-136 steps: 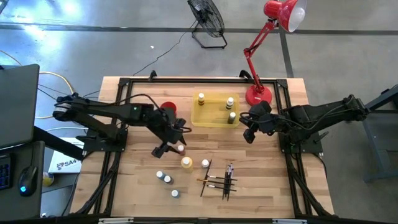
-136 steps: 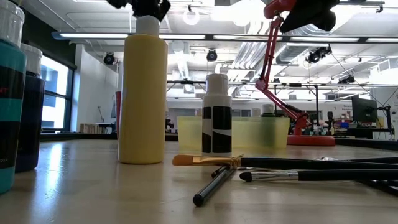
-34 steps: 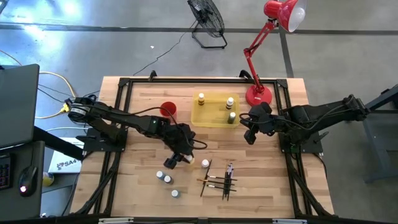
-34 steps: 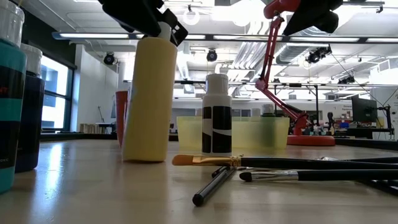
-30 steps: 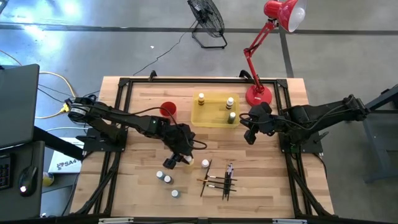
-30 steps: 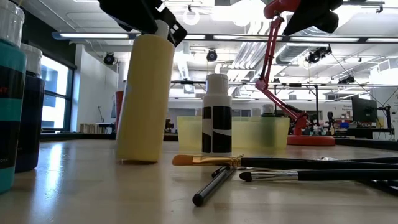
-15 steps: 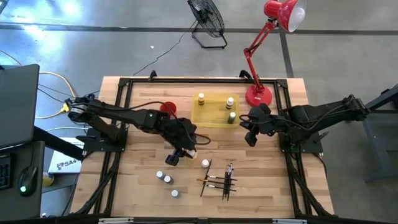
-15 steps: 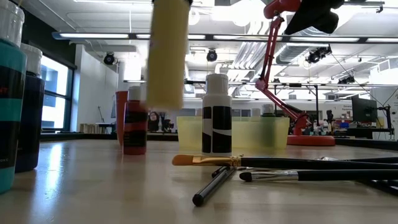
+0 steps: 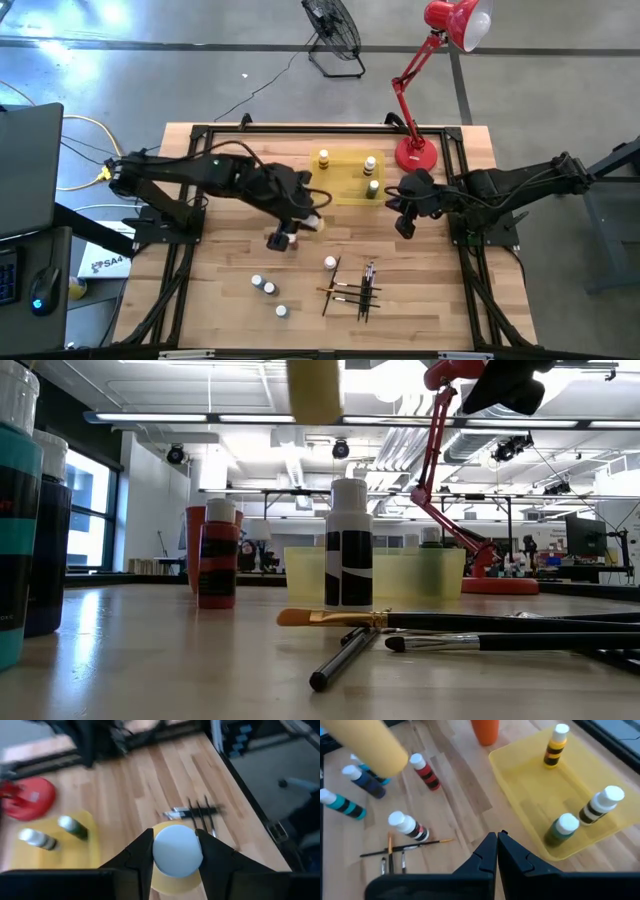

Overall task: Pick & Place Paint Supplies
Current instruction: Put the light yellow paint bottle into the yellow bin

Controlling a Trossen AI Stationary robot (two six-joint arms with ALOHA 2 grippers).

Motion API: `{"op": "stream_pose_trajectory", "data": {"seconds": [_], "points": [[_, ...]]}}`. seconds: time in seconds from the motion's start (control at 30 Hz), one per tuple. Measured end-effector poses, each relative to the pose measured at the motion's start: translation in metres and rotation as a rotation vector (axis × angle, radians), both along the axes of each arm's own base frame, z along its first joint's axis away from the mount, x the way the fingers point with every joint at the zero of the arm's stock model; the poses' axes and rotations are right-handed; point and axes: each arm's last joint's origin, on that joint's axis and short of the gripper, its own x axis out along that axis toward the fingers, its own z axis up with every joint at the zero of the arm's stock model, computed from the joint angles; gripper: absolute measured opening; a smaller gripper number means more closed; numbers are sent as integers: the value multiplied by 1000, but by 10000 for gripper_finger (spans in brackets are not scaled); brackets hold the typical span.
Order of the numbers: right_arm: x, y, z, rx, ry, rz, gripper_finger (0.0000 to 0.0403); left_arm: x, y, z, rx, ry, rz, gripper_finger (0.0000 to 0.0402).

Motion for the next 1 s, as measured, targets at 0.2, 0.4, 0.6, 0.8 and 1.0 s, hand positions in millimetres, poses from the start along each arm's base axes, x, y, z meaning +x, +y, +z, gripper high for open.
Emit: {"op": "stream_pose_trajectory", "data": {"seconds": [0.2,0.4,0.6,0.8,1.0], "points": [[0,1,0,15,3,14,5,-4,9,19,37,-61,108,118],[0,1,0,10,9,44,5,0,47,16,-19,-50,286,118],[0,2,1,3,8,118,5,18,93,11,-81,-106,398,118],[-3,2,4,-2,-7,138,5,35,134,-1,-125,-143,446,118],[-6,1,7,-4,-22,135,5,52,165,-24,-143,-97,484,118]]}}
